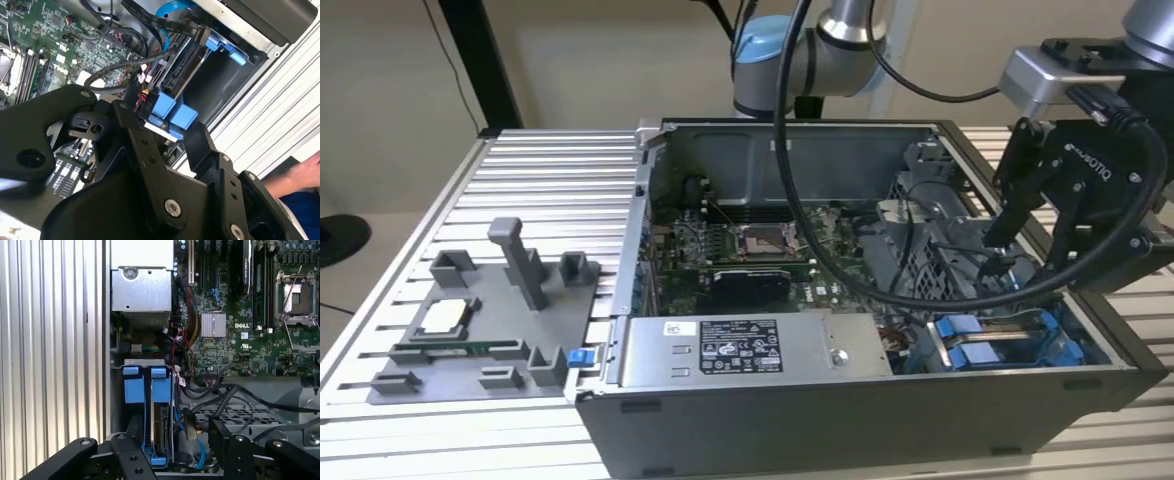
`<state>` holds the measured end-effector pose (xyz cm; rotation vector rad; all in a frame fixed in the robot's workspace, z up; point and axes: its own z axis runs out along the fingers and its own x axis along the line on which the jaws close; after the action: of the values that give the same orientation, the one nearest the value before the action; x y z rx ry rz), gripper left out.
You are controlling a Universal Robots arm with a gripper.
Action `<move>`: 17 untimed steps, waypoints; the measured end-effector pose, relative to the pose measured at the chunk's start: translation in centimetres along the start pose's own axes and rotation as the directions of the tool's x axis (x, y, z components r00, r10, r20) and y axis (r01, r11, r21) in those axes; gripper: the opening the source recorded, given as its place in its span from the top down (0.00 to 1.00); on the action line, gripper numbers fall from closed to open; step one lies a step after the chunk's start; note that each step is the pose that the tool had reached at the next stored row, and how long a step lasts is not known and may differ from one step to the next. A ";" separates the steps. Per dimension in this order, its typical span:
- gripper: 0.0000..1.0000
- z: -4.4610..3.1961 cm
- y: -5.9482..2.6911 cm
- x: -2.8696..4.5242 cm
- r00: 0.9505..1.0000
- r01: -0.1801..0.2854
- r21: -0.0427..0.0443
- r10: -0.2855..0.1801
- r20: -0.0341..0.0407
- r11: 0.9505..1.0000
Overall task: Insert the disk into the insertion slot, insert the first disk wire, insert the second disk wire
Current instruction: 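Insert the first disk wire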
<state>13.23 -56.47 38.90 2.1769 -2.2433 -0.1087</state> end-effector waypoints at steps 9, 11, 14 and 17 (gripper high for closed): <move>0.00 0.55 -0.12 0.02 1.000 -0.003 -0.003 0.003 0.000 1.000; 0.00 0.56 -0.13 0.02 1.000 -0.010 -0.003 0.010 0.004 1.000; 0.00 0.49 -0.12 0.09 1.000 -0.021 -0.004 0.021 0.012 1.000; 0.00 0.33 -0.12 0.27 0.999 -0.034 -0.007 0.034 0.021 0.999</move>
<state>13.32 -56.73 38.56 2.1439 -2.2864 -0.1385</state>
